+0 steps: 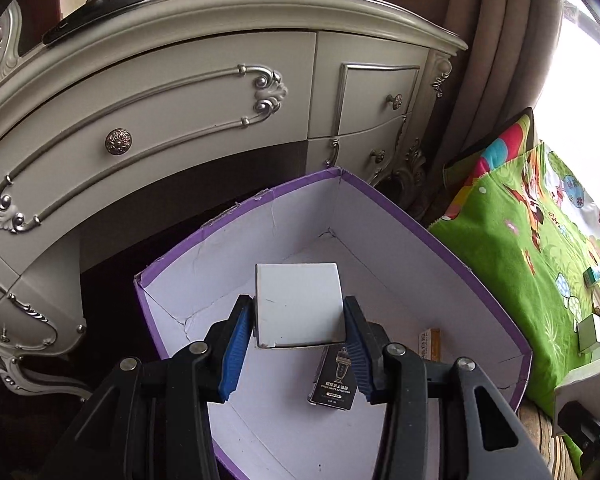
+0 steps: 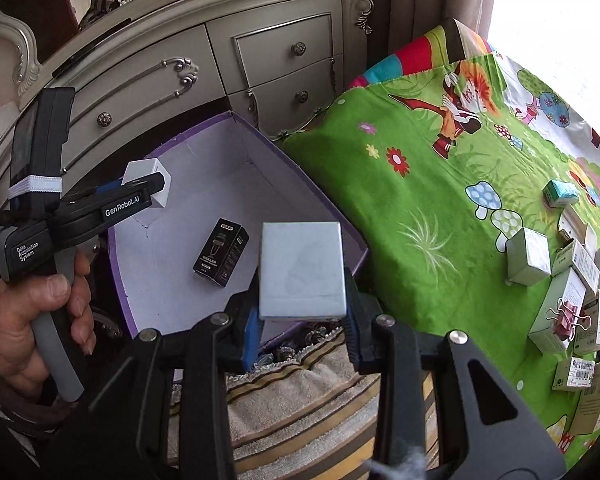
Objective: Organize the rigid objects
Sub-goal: 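Carry both white boxes to the storage box and release them inside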
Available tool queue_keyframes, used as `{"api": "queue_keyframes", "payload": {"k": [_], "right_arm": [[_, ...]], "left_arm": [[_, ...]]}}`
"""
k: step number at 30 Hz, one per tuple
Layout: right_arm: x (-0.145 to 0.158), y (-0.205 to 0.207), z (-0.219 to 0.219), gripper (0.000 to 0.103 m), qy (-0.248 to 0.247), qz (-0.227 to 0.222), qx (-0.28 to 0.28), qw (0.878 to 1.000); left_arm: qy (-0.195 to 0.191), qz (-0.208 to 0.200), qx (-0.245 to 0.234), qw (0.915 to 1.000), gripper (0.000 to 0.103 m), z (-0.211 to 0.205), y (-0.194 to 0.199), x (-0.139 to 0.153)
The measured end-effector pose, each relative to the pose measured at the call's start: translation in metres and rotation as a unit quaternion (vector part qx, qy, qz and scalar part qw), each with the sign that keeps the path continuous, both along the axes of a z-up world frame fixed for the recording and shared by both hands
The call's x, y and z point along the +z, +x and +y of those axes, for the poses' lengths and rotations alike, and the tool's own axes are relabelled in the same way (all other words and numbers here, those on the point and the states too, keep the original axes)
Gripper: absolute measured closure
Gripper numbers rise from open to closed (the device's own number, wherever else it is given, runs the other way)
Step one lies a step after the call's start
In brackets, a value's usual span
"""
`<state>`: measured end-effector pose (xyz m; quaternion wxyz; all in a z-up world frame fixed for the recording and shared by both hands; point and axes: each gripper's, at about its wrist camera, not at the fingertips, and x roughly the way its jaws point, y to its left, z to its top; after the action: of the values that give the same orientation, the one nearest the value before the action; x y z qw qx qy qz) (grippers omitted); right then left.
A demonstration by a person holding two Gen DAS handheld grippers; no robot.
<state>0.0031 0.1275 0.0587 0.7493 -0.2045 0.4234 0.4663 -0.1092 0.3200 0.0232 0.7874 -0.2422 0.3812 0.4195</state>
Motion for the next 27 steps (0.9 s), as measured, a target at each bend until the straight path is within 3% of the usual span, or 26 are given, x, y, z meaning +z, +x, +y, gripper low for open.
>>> {"api": "queue_keyframes", "payload": {"k": [19,24,27], "right_arm": [[-0.025,-0.024,0.055,0.065,-0.026,0.030,0.063,0.997],[-0.026,-0.025,0.051,0.047,-0.030,0.030,0.059,0.997],[-0.023,-0.021,0.045,0.043,-0.026,0.028,0.048,0.998]], "left_arm": [[-0.017,0.008,0.013,0.9997,0.056,0.020,-0.008,-0.014],[-0.013,0.016,0.005,0.9998,0.044,0.017,-0.002,-0.014],[-0.011,0.019,-0.001,0.9998,0.042,0.013,0.002,-0.014]]}}
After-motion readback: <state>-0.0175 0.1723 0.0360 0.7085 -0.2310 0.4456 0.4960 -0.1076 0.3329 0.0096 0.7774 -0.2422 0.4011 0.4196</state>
